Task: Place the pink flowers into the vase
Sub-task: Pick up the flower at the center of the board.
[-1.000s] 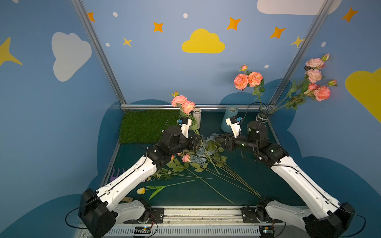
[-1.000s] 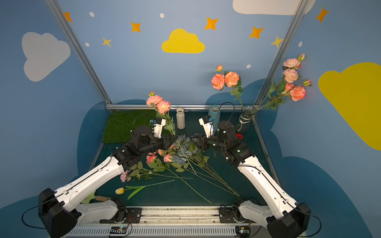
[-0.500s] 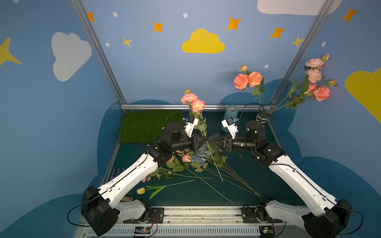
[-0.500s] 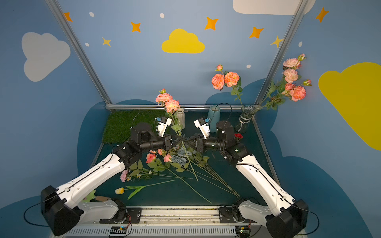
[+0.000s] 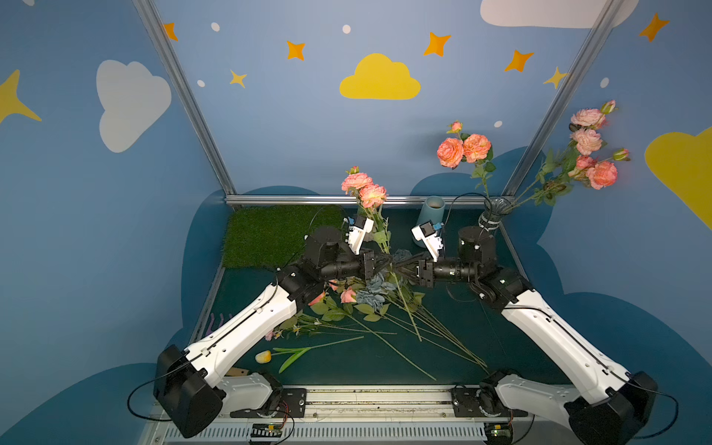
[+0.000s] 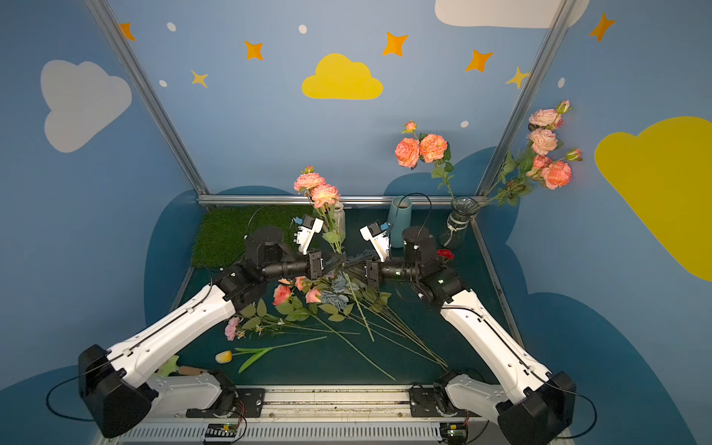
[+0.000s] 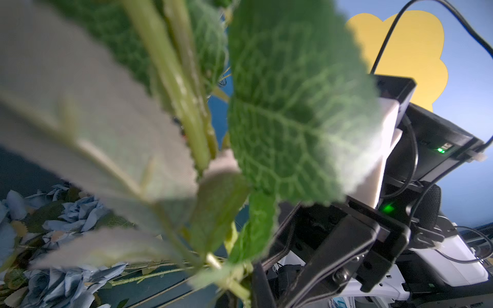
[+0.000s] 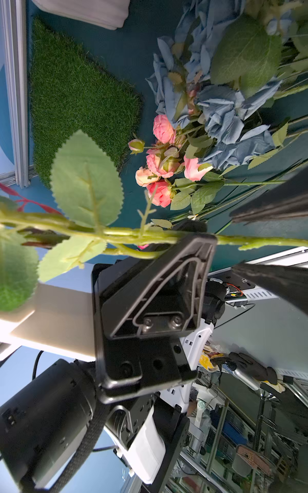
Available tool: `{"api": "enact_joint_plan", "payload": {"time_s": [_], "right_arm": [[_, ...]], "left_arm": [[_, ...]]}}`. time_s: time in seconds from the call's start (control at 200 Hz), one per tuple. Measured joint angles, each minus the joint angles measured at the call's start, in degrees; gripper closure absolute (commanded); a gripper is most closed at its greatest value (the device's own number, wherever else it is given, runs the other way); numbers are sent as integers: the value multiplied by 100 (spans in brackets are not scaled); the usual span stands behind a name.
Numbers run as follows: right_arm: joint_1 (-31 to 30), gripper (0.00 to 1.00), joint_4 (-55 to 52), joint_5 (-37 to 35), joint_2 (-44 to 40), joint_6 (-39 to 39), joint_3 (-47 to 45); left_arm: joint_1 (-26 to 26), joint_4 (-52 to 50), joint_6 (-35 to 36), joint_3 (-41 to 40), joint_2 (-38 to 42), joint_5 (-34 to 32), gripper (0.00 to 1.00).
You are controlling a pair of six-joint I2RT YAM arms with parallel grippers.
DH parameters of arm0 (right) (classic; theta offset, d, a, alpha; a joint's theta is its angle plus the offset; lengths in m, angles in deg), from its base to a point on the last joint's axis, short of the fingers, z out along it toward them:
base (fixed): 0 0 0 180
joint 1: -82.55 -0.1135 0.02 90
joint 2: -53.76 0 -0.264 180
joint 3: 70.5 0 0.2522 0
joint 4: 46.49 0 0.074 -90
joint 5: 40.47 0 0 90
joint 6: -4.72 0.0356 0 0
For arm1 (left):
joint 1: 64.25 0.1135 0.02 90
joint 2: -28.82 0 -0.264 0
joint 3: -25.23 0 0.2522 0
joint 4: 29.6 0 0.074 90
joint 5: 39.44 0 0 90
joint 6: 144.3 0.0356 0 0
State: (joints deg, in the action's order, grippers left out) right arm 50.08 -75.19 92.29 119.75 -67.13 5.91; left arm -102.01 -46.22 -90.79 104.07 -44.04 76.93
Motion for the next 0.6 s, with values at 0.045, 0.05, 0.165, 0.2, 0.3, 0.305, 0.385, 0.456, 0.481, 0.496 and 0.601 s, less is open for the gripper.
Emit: {"api": "enact_joint_plan", "payload": {"time_s": [0.045, 0.05, 0.165, 0.2, 0.3, 0.305, 0.385, 0.456, 0.481, 0.496, 0.601], "right_arm": [[-17, 73, 2, 2, 11, -7, 0], [-20, 73, 0, 2, 15, -9, 0], [-57, 77, 9, 13, 87, -15, 0], [-66, 79, 13, 17, 120, -13, 0], [-92, 91, 39, 57, 205, -26, -4], [-92, 92, 42, 66, 208, -11, -4], [-103, 100, 52, 42, 214, -70, -11], [-109, 100, 39, 13, 214, -81, -11], [-114, 100, 46, -15, 212, -90, -11], [-114, 100, 55, -39, 212, -109, -11], [-136, 100, 17, -385, 212, -170, -15]], "left_arm": [[-17, -4, 0, 4, -7, 20, 98], [-20, -4, -2, 4, -9, 24, 98], [-66, -11, -2, 42, -55, 92, 98], [-76, -11, -2, 66, -66, 103, 98], [-105, -44, 7, 96, -76, 103, 98], [-105, -46, 7, 96, -76, 103, 98], [-103, -103, 11, 107, -96, 94, 98], [-107, -179, 22, 151, -105, 57, 84], [-114, -208, 37, 170, -107, 37, 72], [-116, -225, 42, 186, -107, 28, 63], [-160, -308, 109, 297, -98, -129, 34]]}}
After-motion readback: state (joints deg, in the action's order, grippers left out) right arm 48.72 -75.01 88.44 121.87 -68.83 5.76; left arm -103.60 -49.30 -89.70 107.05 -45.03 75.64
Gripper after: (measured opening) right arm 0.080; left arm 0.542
